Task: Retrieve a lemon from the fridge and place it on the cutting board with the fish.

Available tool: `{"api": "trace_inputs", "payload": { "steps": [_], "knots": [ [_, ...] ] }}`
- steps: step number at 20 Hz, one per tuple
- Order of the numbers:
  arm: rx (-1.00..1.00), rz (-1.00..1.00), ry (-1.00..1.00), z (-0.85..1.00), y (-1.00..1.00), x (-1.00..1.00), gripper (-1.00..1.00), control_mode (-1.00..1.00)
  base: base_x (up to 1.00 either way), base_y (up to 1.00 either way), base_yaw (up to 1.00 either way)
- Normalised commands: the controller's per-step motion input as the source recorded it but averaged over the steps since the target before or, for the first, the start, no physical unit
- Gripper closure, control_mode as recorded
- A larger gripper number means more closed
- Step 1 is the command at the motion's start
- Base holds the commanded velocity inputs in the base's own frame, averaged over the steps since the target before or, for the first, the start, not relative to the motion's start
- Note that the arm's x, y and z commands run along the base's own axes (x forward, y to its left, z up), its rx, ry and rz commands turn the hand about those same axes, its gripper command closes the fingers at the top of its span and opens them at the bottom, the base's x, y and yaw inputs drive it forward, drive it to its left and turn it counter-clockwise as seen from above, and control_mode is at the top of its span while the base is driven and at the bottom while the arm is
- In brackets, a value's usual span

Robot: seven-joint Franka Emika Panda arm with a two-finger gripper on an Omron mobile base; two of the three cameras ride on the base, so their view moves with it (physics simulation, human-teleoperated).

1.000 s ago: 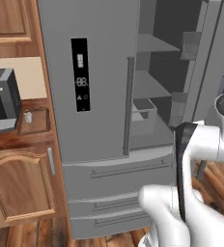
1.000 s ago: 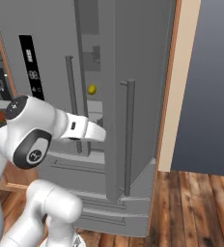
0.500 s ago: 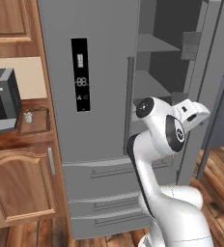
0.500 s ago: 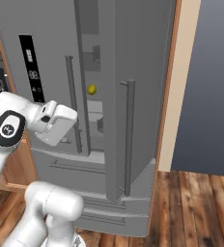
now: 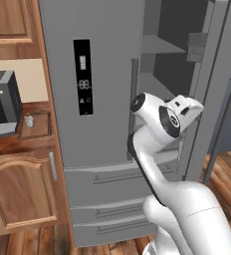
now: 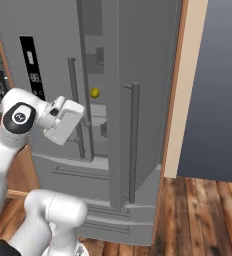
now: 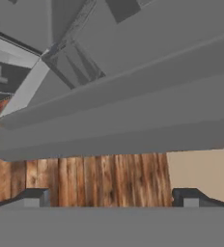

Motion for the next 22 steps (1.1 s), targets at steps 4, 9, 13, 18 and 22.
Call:
{"api": "trace_inputs", "payload": {
  "steps": [4,9,13,18,22],
  "knots": [
    [-0.02,0.0,0.0,-0.01,0.0,0.51,-1.0,-1.0,0.0,0.0,0.0],
    [-0.04,0.0,0.0,0.0,-0.05,0.27,-1.0,-1.0,0.0,0.0,0.0],
    [-0.05,0.0,0.0,-0.01,-0.19,0.09,-1.0,-1.0,0.0,0.0,0.0],
    [-0.03,0.0,0.0,0.0,-0.23,0.03,-1.0,-1.0,0.0,0.0,0.0],
    [-0.02,0.0,0.0,0.0,-0.23,0.21,-1.0,-1.0,0.0,0.0,0.0]
  ]
}}
